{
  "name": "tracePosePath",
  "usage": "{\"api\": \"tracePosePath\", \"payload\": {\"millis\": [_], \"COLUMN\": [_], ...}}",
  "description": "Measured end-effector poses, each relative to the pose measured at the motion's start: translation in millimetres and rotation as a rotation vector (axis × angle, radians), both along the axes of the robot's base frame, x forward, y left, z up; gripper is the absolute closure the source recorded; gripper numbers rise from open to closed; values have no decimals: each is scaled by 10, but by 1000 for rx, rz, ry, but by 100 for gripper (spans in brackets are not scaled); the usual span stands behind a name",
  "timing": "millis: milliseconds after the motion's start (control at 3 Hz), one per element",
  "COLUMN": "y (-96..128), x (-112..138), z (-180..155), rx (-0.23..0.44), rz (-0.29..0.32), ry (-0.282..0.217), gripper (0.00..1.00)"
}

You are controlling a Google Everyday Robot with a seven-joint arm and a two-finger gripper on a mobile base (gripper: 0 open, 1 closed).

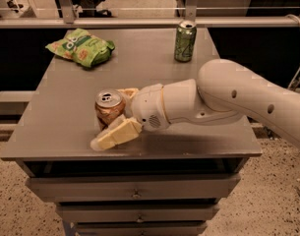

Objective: Move orange can near green rice chip bag

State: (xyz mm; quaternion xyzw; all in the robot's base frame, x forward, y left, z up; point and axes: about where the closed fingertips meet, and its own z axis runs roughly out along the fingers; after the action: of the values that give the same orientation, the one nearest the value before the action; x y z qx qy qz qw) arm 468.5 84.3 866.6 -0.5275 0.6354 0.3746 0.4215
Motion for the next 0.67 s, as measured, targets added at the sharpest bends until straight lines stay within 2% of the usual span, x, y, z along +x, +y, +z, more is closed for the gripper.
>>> {"api": "tracePosePath", "payload": {"millis": [333,667], "y": [90,48], "x": [6,48], "z": [58,185], "rx": [46,78], "rz": [-6,-31], "ry": [-2,-23], "gripper": [42,65]}}
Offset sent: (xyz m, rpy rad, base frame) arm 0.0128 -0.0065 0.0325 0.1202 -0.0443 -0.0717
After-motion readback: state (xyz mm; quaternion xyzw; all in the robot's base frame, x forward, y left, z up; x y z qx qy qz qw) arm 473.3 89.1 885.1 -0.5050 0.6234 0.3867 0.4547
